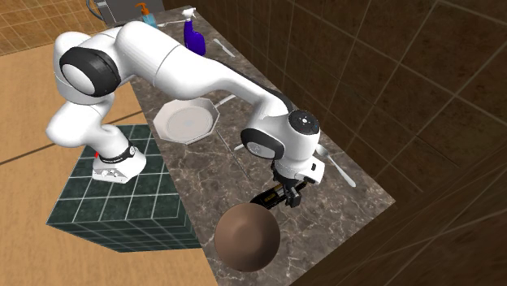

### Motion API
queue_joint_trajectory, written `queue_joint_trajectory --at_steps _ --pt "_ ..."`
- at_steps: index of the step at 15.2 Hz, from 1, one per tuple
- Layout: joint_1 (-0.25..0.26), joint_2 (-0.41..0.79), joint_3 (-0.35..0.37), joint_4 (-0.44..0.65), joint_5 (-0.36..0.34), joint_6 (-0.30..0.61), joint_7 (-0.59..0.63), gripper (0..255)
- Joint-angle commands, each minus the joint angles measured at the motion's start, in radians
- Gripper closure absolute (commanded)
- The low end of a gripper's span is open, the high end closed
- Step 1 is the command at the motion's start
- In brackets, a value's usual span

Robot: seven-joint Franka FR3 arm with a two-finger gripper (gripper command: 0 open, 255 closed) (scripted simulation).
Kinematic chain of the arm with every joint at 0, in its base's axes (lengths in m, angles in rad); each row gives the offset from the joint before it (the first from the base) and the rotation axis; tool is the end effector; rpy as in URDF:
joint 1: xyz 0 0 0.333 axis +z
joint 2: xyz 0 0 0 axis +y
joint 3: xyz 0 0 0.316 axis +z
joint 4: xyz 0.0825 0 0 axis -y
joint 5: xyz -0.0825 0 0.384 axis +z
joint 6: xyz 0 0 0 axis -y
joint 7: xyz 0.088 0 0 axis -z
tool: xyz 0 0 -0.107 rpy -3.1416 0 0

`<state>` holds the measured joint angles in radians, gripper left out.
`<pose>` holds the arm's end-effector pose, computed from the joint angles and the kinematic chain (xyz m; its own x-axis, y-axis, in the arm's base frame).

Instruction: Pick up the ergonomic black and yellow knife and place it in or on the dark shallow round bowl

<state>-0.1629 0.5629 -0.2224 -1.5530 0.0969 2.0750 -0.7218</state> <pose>0.6522 -0.2352 0.3246 0.9484 0.3143 -0.0422 0.3149 -0.9491 0.0087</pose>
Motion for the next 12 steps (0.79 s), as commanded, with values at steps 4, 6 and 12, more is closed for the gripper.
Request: queue_joint_trajectory --at_steps 4,6,12 --pt "0.0 0.001 0.0 0.0 0.0 0.001 0.0 0" --pt "0.0 0.001 0.0 0.0 0.0 0.001 0.0 255" --pt "0.0 0.001 0.0 0.001 0.0 0.0 0.0 255"
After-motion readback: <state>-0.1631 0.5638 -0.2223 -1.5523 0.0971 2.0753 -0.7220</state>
